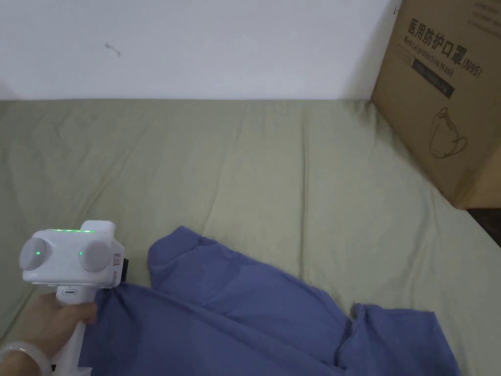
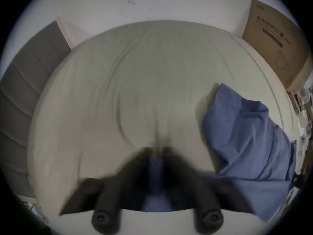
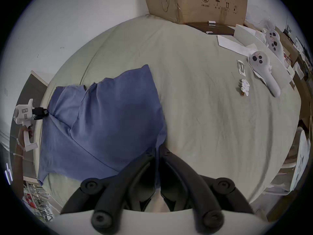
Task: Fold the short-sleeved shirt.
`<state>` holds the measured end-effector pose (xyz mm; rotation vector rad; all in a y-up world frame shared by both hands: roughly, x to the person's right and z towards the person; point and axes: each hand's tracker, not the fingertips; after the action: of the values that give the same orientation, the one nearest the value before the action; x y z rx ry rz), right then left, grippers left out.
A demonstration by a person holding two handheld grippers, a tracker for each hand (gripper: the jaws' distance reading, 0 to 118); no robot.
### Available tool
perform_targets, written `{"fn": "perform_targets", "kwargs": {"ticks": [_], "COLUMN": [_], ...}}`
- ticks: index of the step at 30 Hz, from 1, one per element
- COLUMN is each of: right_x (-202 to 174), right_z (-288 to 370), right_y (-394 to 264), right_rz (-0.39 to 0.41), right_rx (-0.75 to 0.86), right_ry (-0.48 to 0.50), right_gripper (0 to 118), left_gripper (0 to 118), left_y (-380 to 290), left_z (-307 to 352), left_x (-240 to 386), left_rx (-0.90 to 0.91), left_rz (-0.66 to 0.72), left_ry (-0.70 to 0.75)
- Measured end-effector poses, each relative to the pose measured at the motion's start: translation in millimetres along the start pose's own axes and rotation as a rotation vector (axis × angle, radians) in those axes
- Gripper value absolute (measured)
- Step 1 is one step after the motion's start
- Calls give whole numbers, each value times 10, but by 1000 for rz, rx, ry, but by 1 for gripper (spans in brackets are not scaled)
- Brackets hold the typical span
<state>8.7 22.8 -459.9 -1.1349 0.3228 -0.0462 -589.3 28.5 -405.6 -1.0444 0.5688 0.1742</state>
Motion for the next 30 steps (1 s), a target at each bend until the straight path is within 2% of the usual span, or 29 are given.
{"fn": "perform_targets", "kwargs": {"ticks": [1, 8, 17, 22, 23, 25, 27, 30], "right_x": [-15, -113, -529, -978, -1073, -1272, -1458, -1719], "right_z": [11, 177, 754, 1197, 1277, 1459, 1649, 1904], "right_y": [1, 114, 694, 1223, 1316, 1522, 1746, 2083], "right_rz": [-2, -2, 40, 66, 95, 77, 92, 140], "right_rx": [7, 51, 220, 345, 367, 397, 431, 492], "right_ry": [0, 14, 92, 153, 160, 166, 207, 187], "right_gripper": [3, 3, 3, 3, 3, 3, 3, 3], "left_gripper": [1, 1, 1, 1, 1, 1, 1, 1], "left_y": [-7, 19, 260, 400, 427, 485, 540, 617], "left_z": [20, 484, 1865, 2640, 2782, 3080, 3355, 3719], "left_x": [-2, -204, -670, -927, -989, -1106, -1248, -1405], "left_rx": [-11, 14, 239, 353, 381, 425, 496, 541], "left_rz": [15, 15, 16, 15, 30, 61, 101, 127], "left_ry": [-39, -77, -1, 104, 107, 115, 127, 151]}}
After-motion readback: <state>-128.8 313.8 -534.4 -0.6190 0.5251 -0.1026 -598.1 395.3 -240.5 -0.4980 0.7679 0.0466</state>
